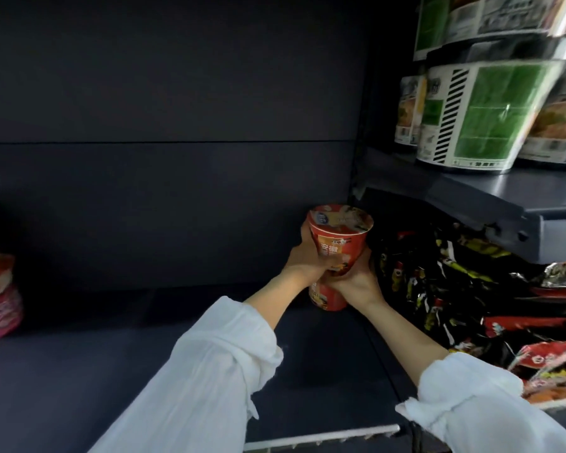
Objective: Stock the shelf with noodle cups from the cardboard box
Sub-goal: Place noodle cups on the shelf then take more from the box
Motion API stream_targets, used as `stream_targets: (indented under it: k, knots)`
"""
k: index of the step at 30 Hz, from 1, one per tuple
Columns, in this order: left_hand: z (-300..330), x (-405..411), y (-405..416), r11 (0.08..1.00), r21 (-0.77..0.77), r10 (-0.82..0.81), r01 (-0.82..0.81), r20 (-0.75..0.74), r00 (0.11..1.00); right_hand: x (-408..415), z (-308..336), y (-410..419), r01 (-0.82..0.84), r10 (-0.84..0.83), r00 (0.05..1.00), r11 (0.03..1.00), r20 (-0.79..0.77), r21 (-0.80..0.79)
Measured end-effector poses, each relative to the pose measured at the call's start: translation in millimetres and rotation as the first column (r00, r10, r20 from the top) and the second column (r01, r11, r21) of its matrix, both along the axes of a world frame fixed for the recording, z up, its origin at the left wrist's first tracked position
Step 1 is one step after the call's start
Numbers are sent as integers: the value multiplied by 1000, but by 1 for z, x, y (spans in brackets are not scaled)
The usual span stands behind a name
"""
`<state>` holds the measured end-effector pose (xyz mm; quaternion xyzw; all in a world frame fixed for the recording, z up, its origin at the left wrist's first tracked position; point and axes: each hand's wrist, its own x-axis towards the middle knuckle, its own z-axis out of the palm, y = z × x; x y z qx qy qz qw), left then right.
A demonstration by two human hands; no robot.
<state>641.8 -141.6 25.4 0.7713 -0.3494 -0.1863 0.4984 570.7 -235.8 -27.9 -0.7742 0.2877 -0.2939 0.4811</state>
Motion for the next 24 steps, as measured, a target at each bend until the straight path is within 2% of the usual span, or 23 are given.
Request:
stream_targets:
  k: [4,10,15,18,21,24]
  knots:
    - [-3,3,-6,1000,-6,2,-2,-14,1000,1,0,-10,-94,97,994,993,-42,65]
    - [-5,-6,-12,997,-45,62,-64,-47,997,-6,14,-17,-142,154,976,986,-152,88]
    - [1,-10,-12,997,38,72,-71,-41,997,-15,22,-17,-103,108,965,994,-240,35]
    - [8,-15,-3,990,116,80,-77,-27,996,-22,24,-7,-62,62,974,998,-219,4]
    - [15,-29,13,978,161,134,-136,24,991,-41,29,8,-38,26,981,998,-193,-55]
    - [24,-56,38,983,96,144,-159,140,980,-74,44,30,-48,29,983,993,-179,-106]
